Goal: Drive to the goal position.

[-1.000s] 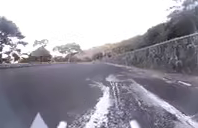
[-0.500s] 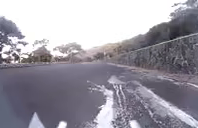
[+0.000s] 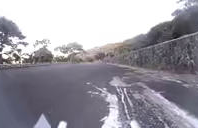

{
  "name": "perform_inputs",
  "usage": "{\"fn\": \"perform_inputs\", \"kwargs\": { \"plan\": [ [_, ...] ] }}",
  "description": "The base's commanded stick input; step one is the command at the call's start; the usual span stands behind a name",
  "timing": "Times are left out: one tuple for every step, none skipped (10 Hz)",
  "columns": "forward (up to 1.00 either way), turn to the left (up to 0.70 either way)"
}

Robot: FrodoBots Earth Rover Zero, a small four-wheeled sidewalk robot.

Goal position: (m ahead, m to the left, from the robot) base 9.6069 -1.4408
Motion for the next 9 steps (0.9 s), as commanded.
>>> {"fn": "perform_inputs", "kwargs": {
  "plan": [
    [0.7,0.0],
    [0.7,0.0],
    [0.7,0.0],
    [0.7,0.0],
    [0.7,0.0],
    [0.7,0.0],
    [0.7,0.0],
    [0.7,0.0],
    [0.7,0.0]
  ]
}}
